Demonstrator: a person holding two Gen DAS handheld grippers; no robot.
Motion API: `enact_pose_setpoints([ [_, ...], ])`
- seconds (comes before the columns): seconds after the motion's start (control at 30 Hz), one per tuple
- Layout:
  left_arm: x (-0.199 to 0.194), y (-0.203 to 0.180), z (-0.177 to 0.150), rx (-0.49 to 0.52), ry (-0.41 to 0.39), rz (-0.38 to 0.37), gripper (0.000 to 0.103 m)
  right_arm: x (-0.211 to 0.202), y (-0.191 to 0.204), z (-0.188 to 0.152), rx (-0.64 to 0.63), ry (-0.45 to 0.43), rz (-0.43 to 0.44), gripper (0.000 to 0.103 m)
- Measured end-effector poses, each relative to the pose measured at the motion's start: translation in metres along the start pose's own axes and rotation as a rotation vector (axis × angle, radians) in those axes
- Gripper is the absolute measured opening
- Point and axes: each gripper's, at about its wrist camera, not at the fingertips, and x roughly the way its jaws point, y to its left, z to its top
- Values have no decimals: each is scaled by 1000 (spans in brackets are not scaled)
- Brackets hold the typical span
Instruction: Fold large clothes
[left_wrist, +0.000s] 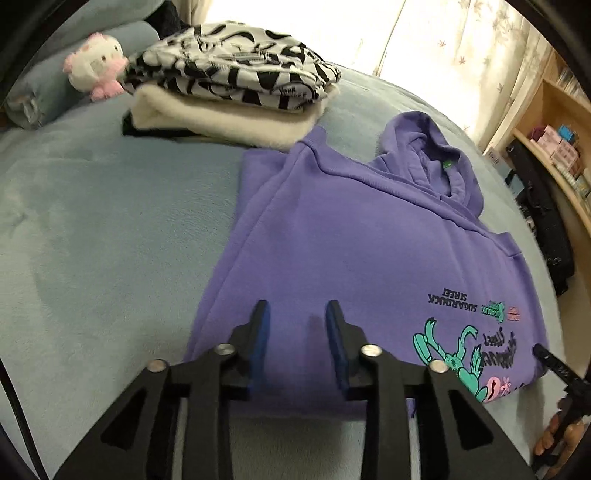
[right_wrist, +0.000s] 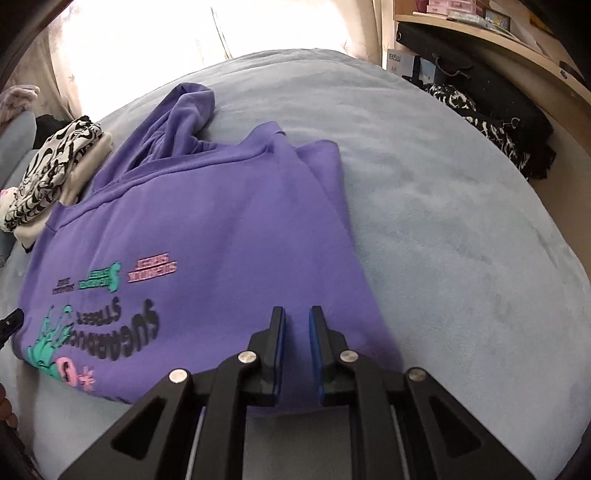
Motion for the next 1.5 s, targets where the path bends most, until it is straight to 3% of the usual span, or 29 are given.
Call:
enact_pose_setpoints([
  [0.1, -18, -4, -1, 19, -29, 25, 52, -11, 6, -2, -1, 9, 19, 13],
  [0.43, -84, -20, -21, 44, -62, 39, 59, -61, 26, -27, -24, -4, 81, 13],
  [0.7, -111, -25, -40, 97, -57, 42, 62, -72, 37, -53, -75, 24, 88, 13],
  [0.93, -109, -28, -29, 131, -52, 34, 63, -66, 41, -55, -68, 61, 78, 13],
  [1.03, -103, -29, -19, 154, -61, 48, 69, -56, 44, -48, -66, 78, 90, 13],
  [1.2, -88, -33, -2, 175, -58, 72, 69, -37, 51, -32, -61, 98, 120, 13],
  [1.5, -28, -61, 47, 280, -3, 89, 69, 6, 79, 11, -106, 123, 169, 13],
])
